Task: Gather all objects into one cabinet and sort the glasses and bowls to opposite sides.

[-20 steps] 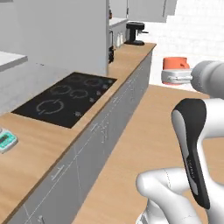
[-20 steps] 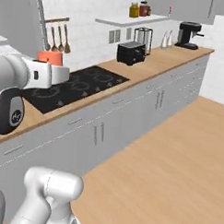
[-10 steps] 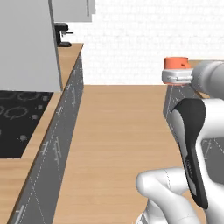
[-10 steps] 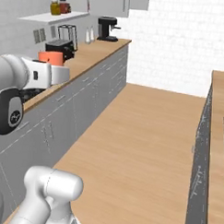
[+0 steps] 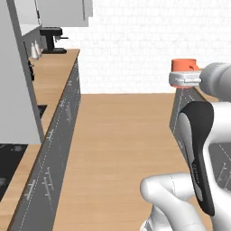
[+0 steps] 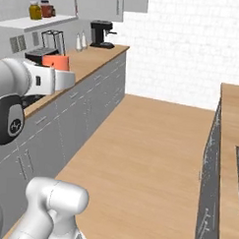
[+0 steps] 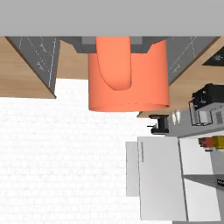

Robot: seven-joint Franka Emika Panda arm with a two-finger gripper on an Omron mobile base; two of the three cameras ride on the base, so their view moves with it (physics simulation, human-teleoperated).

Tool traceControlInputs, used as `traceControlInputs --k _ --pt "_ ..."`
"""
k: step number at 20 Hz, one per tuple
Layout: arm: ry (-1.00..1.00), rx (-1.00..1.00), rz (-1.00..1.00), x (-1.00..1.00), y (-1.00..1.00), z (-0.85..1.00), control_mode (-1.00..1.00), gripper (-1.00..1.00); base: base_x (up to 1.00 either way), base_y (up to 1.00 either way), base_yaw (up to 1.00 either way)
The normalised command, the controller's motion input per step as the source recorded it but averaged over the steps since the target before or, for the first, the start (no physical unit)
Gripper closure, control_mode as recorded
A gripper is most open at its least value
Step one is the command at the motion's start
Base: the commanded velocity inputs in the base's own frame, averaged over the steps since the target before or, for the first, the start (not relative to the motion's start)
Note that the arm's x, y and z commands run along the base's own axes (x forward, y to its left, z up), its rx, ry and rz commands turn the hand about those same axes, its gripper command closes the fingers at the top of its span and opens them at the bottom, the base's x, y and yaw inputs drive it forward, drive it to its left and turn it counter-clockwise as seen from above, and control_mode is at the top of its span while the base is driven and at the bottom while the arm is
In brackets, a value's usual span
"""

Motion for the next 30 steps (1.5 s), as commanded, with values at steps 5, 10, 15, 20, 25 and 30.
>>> traceControlInputs --k 5,10,15,20,25,30 --pt "0.00 0.00 0.00 0.00 0.00 0.00 1.00 1.00 1.00 0.00 0.00" --pt "0.00 0.00 0.00 0.00 0.00 0.00 1.00 1.00 1.00 0.00 0.00" --pt "0.00 0.00 0.00 0.00 0.00 0.00 1.00 1.00 1.00 0.00 0.00" --pt "0.00 0.00 0.00 0.00 0.00 0.00 1.00 1.00 1.00 0.00 0.00" --pt "0.00 0.00 0.00 0.00 0.00 0.00 1.00 1.00 1.00 0.00 0.00" --pt "0.00 0.00 0.00 0.00 0.00 0.00 1.00 1.00 1.00 0.00 0.00"
